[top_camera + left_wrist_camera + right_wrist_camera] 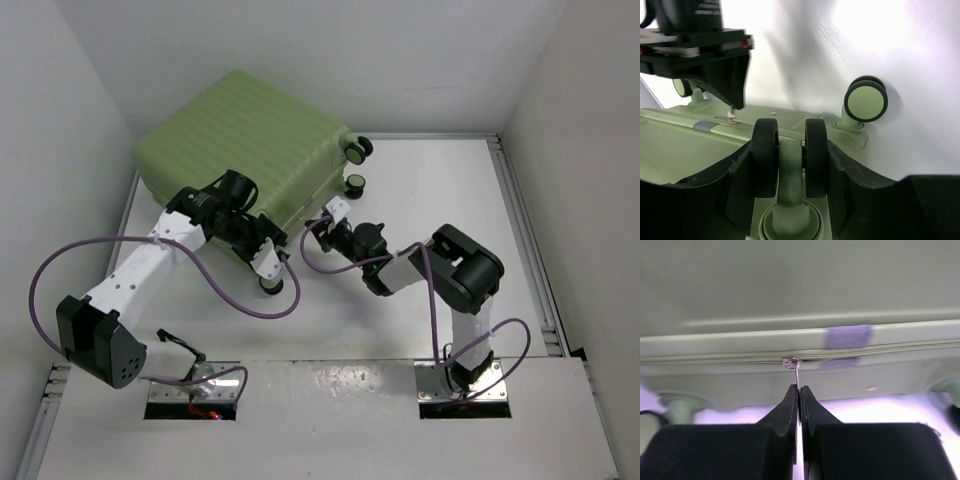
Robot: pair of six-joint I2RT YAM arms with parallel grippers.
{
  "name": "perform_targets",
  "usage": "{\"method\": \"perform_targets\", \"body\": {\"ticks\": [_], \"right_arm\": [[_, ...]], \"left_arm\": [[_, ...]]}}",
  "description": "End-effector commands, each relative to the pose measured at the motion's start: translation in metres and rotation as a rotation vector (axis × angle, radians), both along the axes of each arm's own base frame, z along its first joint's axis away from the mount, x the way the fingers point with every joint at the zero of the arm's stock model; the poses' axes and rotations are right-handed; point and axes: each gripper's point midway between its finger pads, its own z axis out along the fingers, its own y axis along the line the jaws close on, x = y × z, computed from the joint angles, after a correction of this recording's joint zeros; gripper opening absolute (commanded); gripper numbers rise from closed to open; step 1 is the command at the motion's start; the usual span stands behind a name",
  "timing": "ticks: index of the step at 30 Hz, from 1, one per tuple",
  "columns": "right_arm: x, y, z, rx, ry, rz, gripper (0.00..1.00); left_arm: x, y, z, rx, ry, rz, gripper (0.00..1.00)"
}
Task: Pack the luggage
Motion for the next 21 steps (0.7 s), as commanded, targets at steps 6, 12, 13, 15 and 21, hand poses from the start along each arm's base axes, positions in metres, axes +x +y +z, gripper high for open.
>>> {"method": "perform_targets", "body": {"ticks": [6,12,13,15,21], "right_arm": [[0.072,-0.063,0.020,0.033,-0.035,-0.252,0.00],[0.103,-0.083,0.015,0.017,-0.029,-0.310,0.00],[0.108,-0.086,0.014,0.015,-0.030,-0.320,0.00],[0.113,-0.088,0.014,0.014,-0.029,-0.324,0.00],[0.105,-0.086,0.018,0.046,-0.017,-0.298,0.00]], "left_arm": [[-0.042,0.048,-0.042,0.232,0.140,0.005,0.00],[-0.044,0.049,-0.042,0.232,0.141,0.005,0.00],[-0.044,0.049,-0.042,0.232,0.141,0.005,0.00],[-0.046,0.051,-0.044,0.242,0.138,0.007,0.00],[-0.047,0.070,-0.051,0.306,0.119,0.025,0.00]]}}
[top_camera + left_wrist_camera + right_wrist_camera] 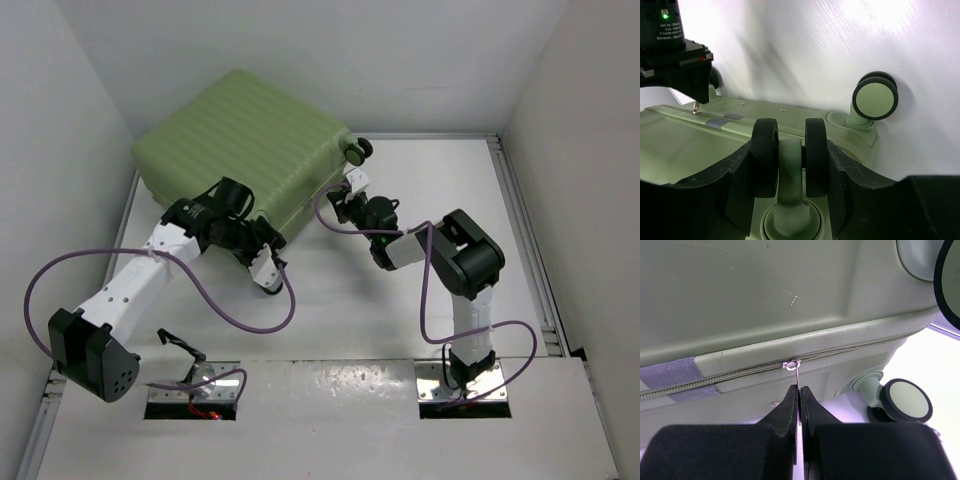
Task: Pack the luggage
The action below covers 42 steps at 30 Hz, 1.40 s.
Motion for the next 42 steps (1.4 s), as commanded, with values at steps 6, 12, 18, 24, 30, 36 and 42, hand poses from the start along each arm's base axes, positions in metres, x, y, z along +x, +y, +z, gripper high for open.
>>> {"method": "perform_targets", "body": {"ticks": [6,12,18,24,30,36,42], "right_arm": [[0.003,-0.024,0.020,0.068,-0.028,-0.087,0.00],[-0.003,-0.012,0.018,0.046,-0.037,-0.012,0.00],[-0.005,0.014,0.022,0.023,-0.073,0.122,0.00],[0.002,0.025,0.019,0.007,-0.075,0.148,0.01],[0.007,0.033,0.017,0.009,-0.064,0.168,0.03],[0.011,0.035,0.020,0.012,-0.079,0.159,0.03],[0.011,0.036,0.024,0.020,-0.098,0.160,0.09]], "left_arm": [[-0.049,0.091,-0.059,0.365,0.188,0.074,0.00],[-0.050,0.101,-0.063,0.379,0.193,0.086,0.00],[-0.049,0.094,-0.062,0.349,0.202,0.078,0.00],[-0.039,0.087,-0.055,0.325,0.209,0.095,0.00],[-0.039,0.087,-0.055,0.325,0.209,0.095,0.00],[-0.040,0.086,-0.055,0.316,0.216,0.101,0.00],[-0.040,0.086,-0.055,0.316,0.216,0.101,0.00]]}}
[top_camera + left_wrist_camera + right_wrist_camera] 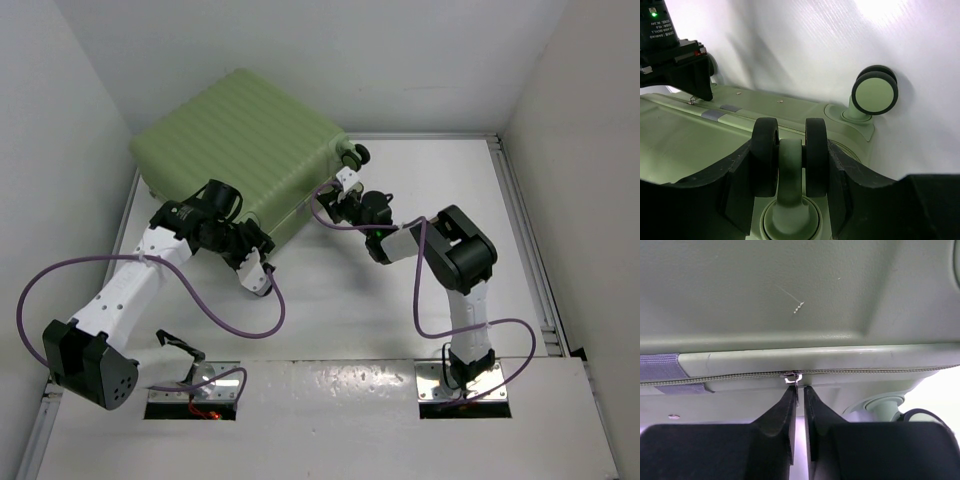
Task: Pack the luggage
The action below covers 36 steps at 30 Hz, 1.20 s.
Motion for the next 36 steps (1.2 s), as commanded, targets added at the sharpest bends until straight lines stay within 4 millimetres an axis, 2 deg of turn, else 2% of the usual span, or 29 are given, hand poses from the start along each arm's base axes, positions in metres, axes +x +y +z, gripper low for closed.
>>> {"method": "perform_targets", "body": {"ticks": [1,3,8,13,16,17,20,26,33,36], "right_arm": [[0.011,0.007,0.040,0.058,-0.126,0.008,0.12],[0.010,0.007,0.038,0.053,-0.127,0.017,0.15],[0.006,0.011,0.042,0.049,-0.153,0.044,0.13],[0.006,0.014,0.050,0.063,-0.181,0.061,0.20],[0.002,0.018,0.058,0.068,-0.219,0.096,0.08],[0.001,0.017,0.064,0.075,-0.239,0.099,0.01],[0.002,0.017,0.067,0.083,-0.242,0.087,0.00],[0.011,0.002,0.068,0.083,-0.233,-0.017,0.00],[0.017,-0.018,0.059,0.073,-0.194,-0.110,0.00],[0.021,-0.028,0.062,0.078,-0.195,-0.150,0.00]], "left_arm": [[-0.035,0.060,-0.050,0.265,0.231,0.112,0.00],[-0.035,0.060,-0.050,0.265,0.231,0.112,0.00],[-0.036,0.058,-0.050,0.256,0.234,0.110,0.00],[-0.038,0.059,-0.053,0.260,0.242,0.109,0.00],[-0.040,0.060,-0.056,0.263,0.251,0.108,0.00],[-0.040,0.060,-0.056,0.263,0.251,0.108,0.00],[-0.042,0.062,-0.057,0.274,0.249,0.111,0.00],[-0.048,0.068,-0.060,0.291,0.244,0.115,0.00],[-0.056,0.086,-0.070,0.333,0.236,0.117,0.00],[-0.055,0.096,-0.072,0.356,0.235,0.129,0.00]]}}
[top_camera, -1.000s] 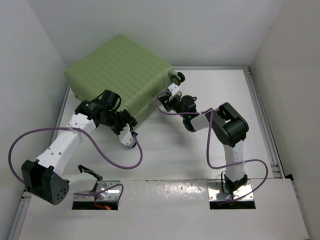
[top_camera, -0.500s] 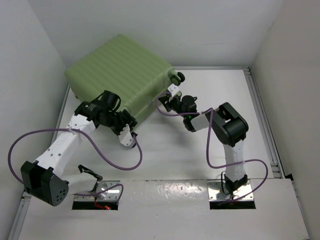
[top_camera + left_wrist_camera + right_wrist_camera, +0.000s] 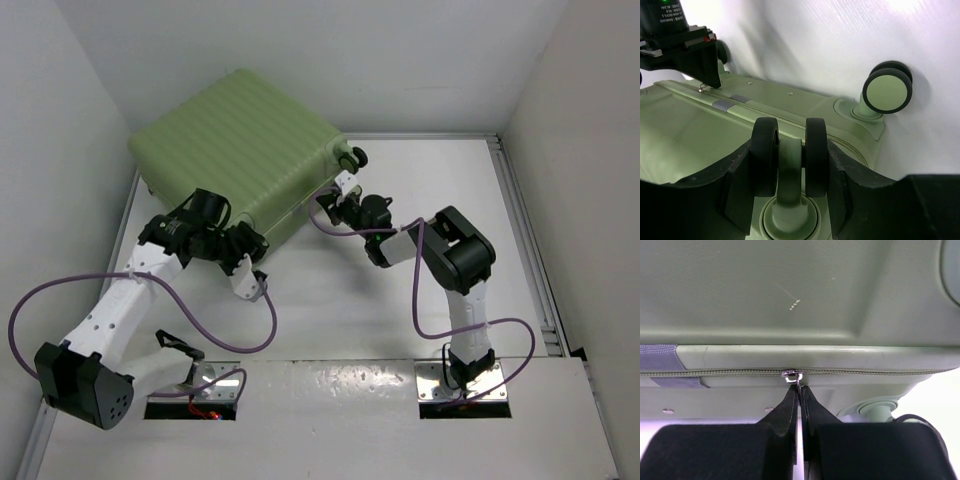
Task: Pack the luggage
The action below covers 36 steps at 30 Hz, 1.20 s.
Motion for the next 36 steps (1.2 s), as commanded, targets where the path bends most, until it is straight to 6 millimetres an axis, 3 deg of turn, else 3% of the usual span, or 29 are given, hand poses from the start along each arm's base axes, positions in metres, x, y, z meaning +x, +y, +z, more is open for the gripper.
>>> {"method": "perform_targets", "body": {"ticks": [1,16,23,27,29,36], "right_arm": [[0.023,-0.031,0.060,0.088,-0.145,-0.150,0.00],[0.019,-0.072,0.063,0.120,-0.132,-0.221,0.00],[0.024,-0.072,0.066,0.151,-0.117,-0.192,0.00],[0.036,-0.070,0.071,0.161,-0.126,-0.205,0.00],[0.045,-0.077,0.058,0.138,-0.098,-0.256,0.00],[0.058,-0.100,0.053,0.130,-0.083,-0.340,0.00]], "left_arm": [[-0.054,0.088,-0.066,0.368,0.303,0.142,0.00],[-0.040,0.130,-0.084,0.435,0.361,0.197,0.00],[-0.024,0.152,-0.089,0.467,0.324,0.177,0.00],[-0.016,0.150,-0.084,0.449,0.303,0.157,0.00],[-0.016,0.153,-0.084,0.450,0.298,0.149,0.00],[-0.017,0.166,-0.085,0.453,0.282,0.132,0.00]]}}
